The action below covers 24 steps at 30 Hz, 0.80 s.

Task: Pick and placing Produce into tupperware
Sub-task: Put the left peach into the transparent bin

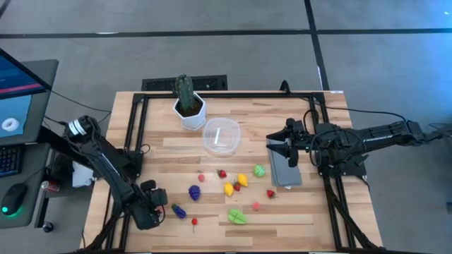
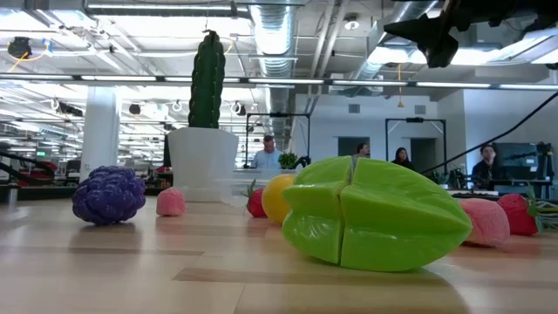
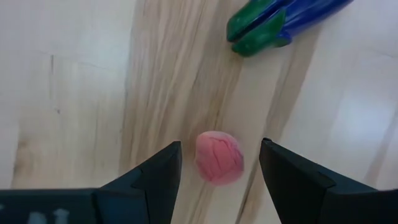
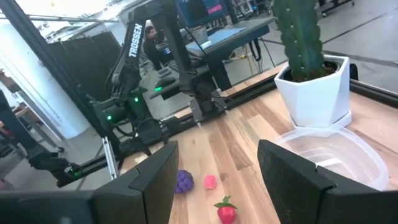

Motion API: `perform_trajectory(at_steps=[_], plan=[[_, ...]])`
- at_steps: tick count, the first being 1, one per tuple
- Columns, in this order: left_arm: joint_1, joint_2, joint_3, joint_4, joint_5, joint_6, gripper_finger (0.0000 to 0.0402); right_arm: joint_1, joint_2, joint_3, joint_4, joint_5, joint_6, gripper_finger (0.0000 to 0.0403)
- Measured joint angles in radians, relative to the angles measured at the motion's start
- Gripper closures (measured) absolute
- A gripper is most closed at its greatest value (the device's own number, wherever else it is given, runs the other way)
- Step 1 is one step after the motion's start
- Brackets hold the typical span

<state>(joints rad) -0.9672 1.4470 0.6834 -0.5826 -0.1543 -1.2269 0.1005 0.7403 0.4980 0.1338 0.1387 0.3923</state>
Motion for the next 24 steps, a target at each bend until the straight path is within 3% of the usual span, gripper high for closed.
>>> perform_trajectory(at_steps=[24], plan=[[-0.019,0.012,-0.001,-0.021,-0.028,0.0,0.0196,-0.005,0.0,0.0,0.0,0.001,0.0,0.0159]])
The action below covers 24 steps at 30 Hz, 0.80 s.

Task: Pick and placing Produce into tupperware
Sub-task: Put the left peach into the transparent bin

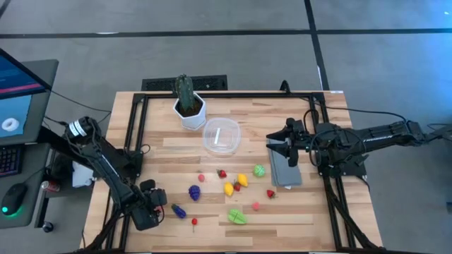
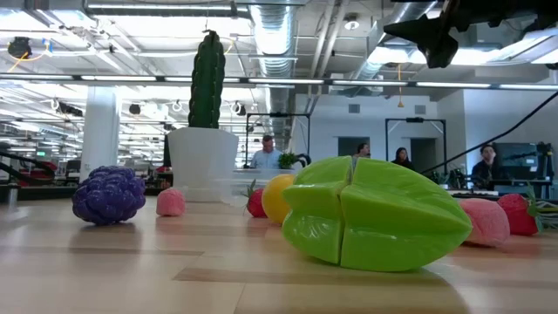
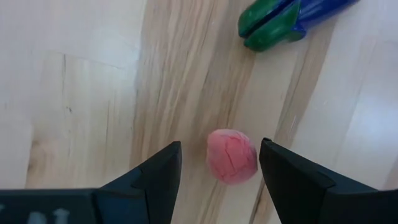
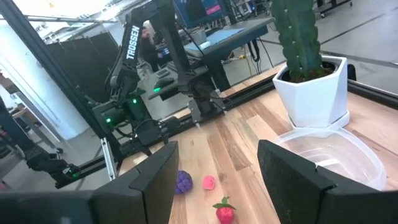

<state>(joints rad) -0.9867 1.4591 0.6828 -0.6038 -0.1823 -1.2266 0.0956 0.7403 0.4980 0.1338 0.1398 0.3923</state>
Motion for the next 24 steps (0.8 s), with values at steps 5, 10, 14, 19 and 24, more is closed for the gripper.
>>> perform_trajectory(at_steps=[5,10,14,19,24], plan=[[0.0,0.001,0.0,0.02,-0.001,0.018,0.0196,0.0,0.0,0.0,0.0,0.0,0.0,0.0159],[0.0,0.001,0.0,0.019,0.001,0.018,0.0196,0.0,0.0,0.0,0.0,0.0,0.0,0.0159],[0.0,0.001,0.0,0.019,0.001,0.018,0.0196,0.0,0.0,0.0,0.0,0.0,0.0,0.0159],[0.0,0.001,0.0,0.019,-0.002,0.017,0.0196,0.0,0.0,0.0,0.0,0.0,0.0,0.0159],[0.0,0.001,0.0,0.019,-0.002,0.016,0.0196,0.0,0.0,0.0,0.0,0.0,0.0,0.0159]])
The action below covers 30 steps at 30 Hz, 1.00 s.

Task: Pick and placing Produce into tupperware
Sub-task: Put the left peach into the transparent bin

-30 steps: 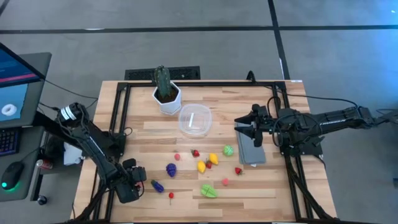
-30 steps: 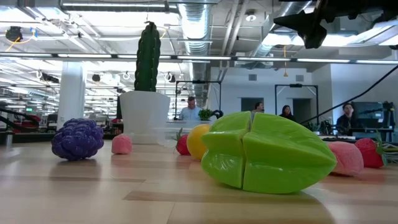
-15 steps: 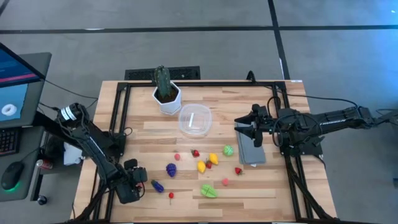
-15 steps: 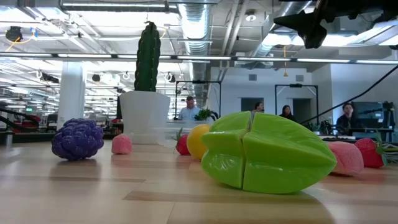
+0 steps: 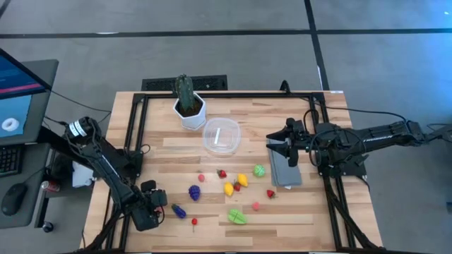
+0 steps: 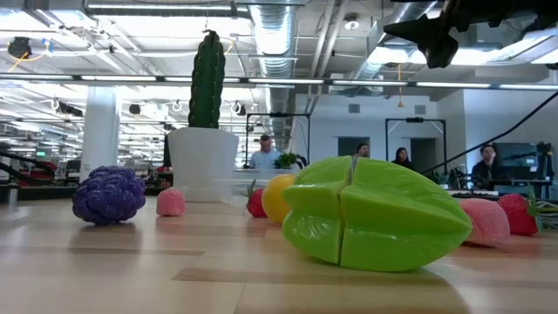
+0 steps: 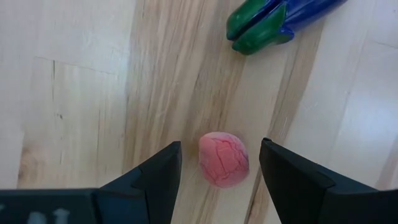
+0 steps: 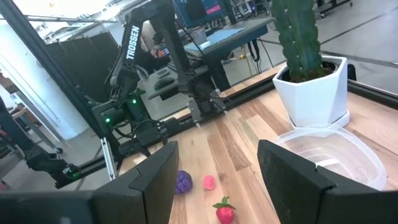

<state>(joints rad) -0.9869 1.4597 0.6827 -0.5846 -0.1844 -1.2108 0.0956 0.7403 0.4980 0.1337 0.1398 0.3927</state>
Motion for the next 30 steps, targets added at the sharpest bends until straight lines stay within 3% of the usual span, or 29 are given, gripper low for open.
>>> perform_trajectory(at_steps=[19,30], plan=[[-0.001,-0.004,-0.05,0.068,0.013,-0.015,0.0197,0.0,0.0,0.0,0.0,0.009,0.018,0.0159],[0.001,-0.003,-0.052,0.059,0.013,-0.018,0.028,0.0,0.0,0.0,-0.029,0.021,0.017,0.0159]])
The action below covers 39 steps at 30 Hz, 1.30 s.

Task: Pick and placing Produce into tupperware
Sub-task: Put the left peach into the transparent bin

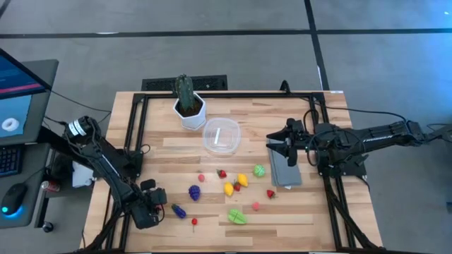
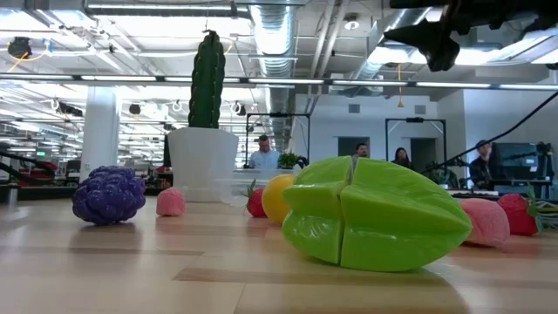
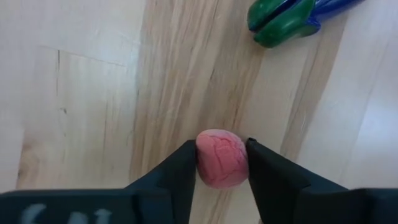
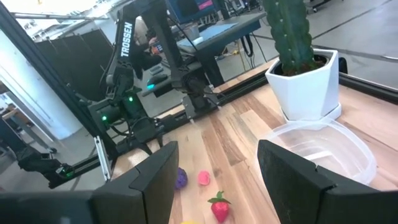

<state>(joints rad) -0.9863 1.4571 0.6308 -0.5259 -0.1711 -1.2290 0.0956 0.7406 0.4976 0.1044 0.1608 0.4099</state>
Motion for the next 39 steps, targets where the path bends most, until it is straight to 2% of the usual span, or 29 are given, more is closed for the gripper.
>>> perform_trajectory(at_steps=[5,11,21,28,31,35,39], plan=[[0.0,0.001,0.012,-0.013,-0.017,-0.008,0.0297,0.0,0.0,0.0,0.0,0.001,0.0,0.0159],[0.024,-0.015,0.038,-0.014,-0.083,-0.008,0.0299,0.0,0.0,0.0,0.0,0.002,-0.002,0.0159],[0.122,-0.144,0.072,-0.041,-0.296,0.066,0.0297,0.0,0.0,0.0,0.0,0.005,-0.002,0.0159],[0.238,-0.232,0.076,-0.025,-0.42,0.204,0.0297,0.002,0.0,0.0,-0.008,0.005,-0.002,0.0159],[0.313,-0.245,0.076,0.025,-0.459,0.312,0.0297,0.002,0.0,0.0,-0.018,0.0,-0.001,0.0159],[0.436,-0.246,0.076,0.126,-0.458,0.485,0.0297,0.002,0.0,0.0,-0.026,0.0,-0.001,0.0159],[0.575,-0.246,0.076,0.248,-0.405,0.653,0.0297,0.002,0.0,0.0,-0.026,0.0,-0.002,0.0159]])
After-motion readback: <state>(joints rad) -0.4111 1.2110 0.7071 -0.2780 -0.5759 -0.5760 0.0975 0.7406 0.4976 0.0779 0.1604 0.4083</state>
